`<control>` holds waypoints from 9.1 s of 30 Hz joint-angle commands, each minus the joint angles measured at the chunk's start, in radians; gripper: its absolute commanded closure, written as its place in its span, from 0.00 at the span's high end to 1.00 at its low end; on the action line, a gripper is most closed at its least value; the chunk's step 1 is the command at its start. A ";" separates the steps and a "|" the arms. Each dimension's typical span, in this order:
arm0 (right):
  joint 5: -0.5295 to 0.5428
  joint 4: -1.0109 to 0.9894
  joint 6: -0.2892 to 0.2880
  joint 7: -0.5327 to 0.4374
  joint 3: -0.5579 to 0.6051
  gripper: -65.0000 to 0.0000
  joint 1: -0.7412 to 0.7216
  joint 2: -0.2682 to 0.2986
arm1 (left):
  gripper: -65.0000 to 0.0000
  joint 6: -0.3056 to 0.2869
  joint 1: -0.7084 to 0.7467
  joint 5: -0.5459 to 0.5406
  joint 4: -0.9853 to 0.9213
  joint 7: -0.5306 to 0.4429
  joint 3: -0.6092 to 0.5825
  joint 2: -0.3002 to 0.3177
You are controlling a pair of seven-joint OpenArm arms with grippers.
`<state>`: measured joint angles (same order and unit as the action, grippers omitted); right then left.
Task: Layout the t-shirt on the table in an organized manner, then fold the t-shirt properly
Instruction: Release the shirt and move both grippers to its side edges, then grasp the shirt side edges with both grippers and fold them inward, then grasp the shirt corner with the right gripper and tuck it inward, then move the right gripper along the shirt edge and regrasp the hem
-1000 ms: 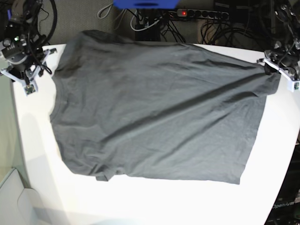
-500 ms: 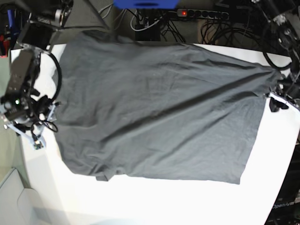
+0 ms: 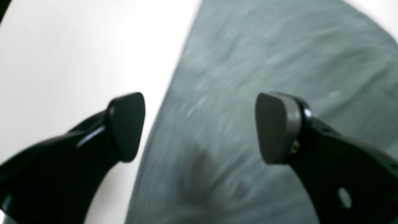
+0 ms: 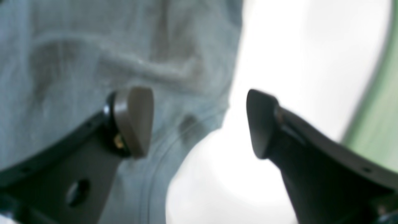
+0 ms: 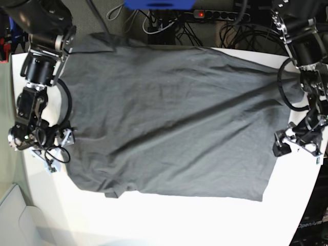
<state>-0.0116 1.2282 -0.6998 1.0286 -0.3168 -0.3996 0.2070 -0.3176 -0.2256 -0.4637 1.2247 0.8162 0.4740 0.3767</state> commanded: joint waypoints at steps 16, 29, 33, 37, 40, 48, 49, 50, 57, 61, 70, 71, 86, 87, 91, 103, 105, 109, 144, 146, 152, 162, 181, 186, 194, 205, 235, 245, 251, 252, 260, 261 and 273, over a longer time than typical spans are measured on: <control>0.003 -0.198 0.002 -0.222 -0.002 0.72 -0.063 0.068 | 0.83 -0.004 -0.340 0.309 -0.586 -0.403 -0.180 -0.014; 0.003 -0.276 0.002 -0.301 0.002 0.72 -0.069 0.081 | 0.71 -0.007 -0.390 0.371 -0.804 -0.545 -0.182 -0.022; 0.003 -0.331 0.002 -0.333 0.002 0.71 -0.063 0.096 | 0.26 -0.007 -0.351 0.365 -0.794 -0.544 -0.180 -0.022; 0.003 -0.331 0.002 -0.331 0.003 0.58 -0.052 0.096 | 0.00 -0.007 -0.337 0.363 -0.794 -0.542 -0.180 -0.022; 0.003 -0.328 0.002 -0.327 0.003 0.34 -0.052 0.099 | 0.00 -0.008 -0.337 0.363 -0.791 -0.499 -0.177 -0.022; 0.008 -0.182 0.002 -0.334 -0.005 0.00 -0.051 0.099 | 0.00 -0.008 -0.288 0.213 -0.474 -0.321 -0.176 -0.014; 0.009 -0.140 0.002 -0.334 -0.006 0.00 -0.043 0.096 | 0.00 -0.008 -0.277 0.187 -0.423 -0.311 -0.176 -0.014; 0.009 -0.094 0.002 -0.334 -0.008 0.00 -0.037 0.096 | 0.00 -0.008 -0.268 0.164 -0.375 -0.304 -0.176 -0.012; 0.011 0.181 0.002 -0.327 -0.094 0.00 0.031 0.045 | 0.00 0.002 -0.183 0.072 -0.150 -0.295 -0.171 -0.011; 0.009 0.249 0.002 -0.327 -0.140 0.00 0.112 0.041 | 0.00 0.001 -0.137 0.075 -0.121 -0.295 -0.073 -0.011; 0.006 0.255 0.002 -0.328 -0.095 0.00 0.247 0.061 | 0.00 -0.007 -0.087 0.082 -0.125 -0.217 -0.034 0.006; 0.006 0.255 0.002 -0.325 -0.095 0.00 0.253 0.061 | 0.00 -0.007 -0.085 0.082 -0.125 -0.217 -0.034 0.006; 0.005 0.399 0.002 -0.325 -0.057 0.00 0.434 0.084 | 0.00 -0.007 -0.025 0.082 -0.115 -0.048 -0.034 0.051; 0.005 0.404 0.002 -0.325 -0.046 0.00 0.446 0.085 | 0.00 -0.007 -0.019 0.082 -0.115 -0.048 -0.034 0.051; 0.005 0.404 0.002 -0.325 -0.037 0.00 0.480 0.087 | 0.00 -0.007 0.021 0.084 -0.113 -0.048 -0.034 0.051; 0.009 0.425 0.002 -0.336 -0.017 0.00 0.546 0.118 | 0.00 -0.008 0.113 0.072 -0.112 -0.048 -0.027 0.067; 0.011 0.450 0.002 -0.336 -0.091 0.00 0.546 0.075 | 0.00 -0.008 0.137 0.072 -0.098 -0.060 -0.010 0.064; 0.005 0.480 0.002 -0.334 -0.126 0.00 0.543 0.038 | 0.00 -0.008 0.171 0.072 -0.053 -0.054 0.048 0.041; -0.135 0.552 0.002 -0.219 -0.100 0.49 0.525 0.056 | 0.52 -0.010 0.308 0.073 0.191 0.059 0.062 0.041; -0.135 0.560 0.002 -0.221 -0.121 0.49 0.514 0.049 | 0.52 -0.010 0.305 0.079 0.218 0.062 0.081 0.038; -0.135 0.560 0.002 -0.210 -0.060 0.50 0.436 0.045 | 0.52 -0.010 0.280 0.073 0.237 0.055 0.085 0.037; -0.135 0.358 0.002 -0.127 0.115 0.50 0.195 0.026 | 0.52 -0.007 0.073 0.082 0.203 0.058 0.078 0.034; -0.135 -0.189 0.002 -0.216 0.158 0.50 -0.094 -0.027 | 0.52 -0.007 -0.005 0.082 0.045 0.052 0.076 0.035; -0.135 -0.244 0.002 -0.253 0.158 0.48 -0.094 -0.024 | 0.52 -0.007 0.015 0.082 0.045 0.052 0.078 0.035; -0.135 -0.252 0.002 -0.239 0.160 0.00 -0.089 -0.022 | 0.52 -0.007 0.018 0.082 0.045 0.052 0.078 0.035; -0.135 0.290 0.002 -0.109 0.160 0.00 0.161 -0.022 | 0.52 -0.007 0.018 0.082 0.043 0.050 0.081 0.035; -0.136 0.583 0.002 0.022 0.509 0.53 0.394 0.145 | 0.52 -0.007 0.019 0.082 0.043 0.050 0.084 0.034; -0.136 0.565 0.002 0.022 0.443 0.53 0.233 0.121 | 0.52 -0.007 0.019 0.082 0.043 0.050 0.084 0.034; -0.136 0.328 0.002 0.012 0.413 0.39 0.075 0.082 | 0.52 -0.007 0.035 0.082 0.046 0.053 0.084 0.037; -0.136 0.282 0.002 0.011 0.413 0.32 0.063 0.082 | 0.52 -0.007 0.041 0.082 0.051 0.053 0.084 0.037; -0.136 0.212 0.002 -0.050 0.417 0.00 0.124 0.047 | 0.52 -0.007 0.041 0.082 0.045 0.052 0.084 0.037; -0.136 0.232 0.002 -0.049 0.420 0.00 0.141 0.047 | 0.52 -0.007 0.041 0.082 0.045 0.052 0.084 0.037; -0.136 0.261 0.002 -0.052 0.422 0.00 0.202 0.022 | 0.52 -0.007 0.033 0.082 0.043 0.052 0.078 0.034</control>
<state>-0.1490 1.4750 -0.7021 0.9836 0.1089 -0.1719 0.2226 -0.3222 -0.1699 -0.3710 1.2552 0.8864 0.5480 0.3916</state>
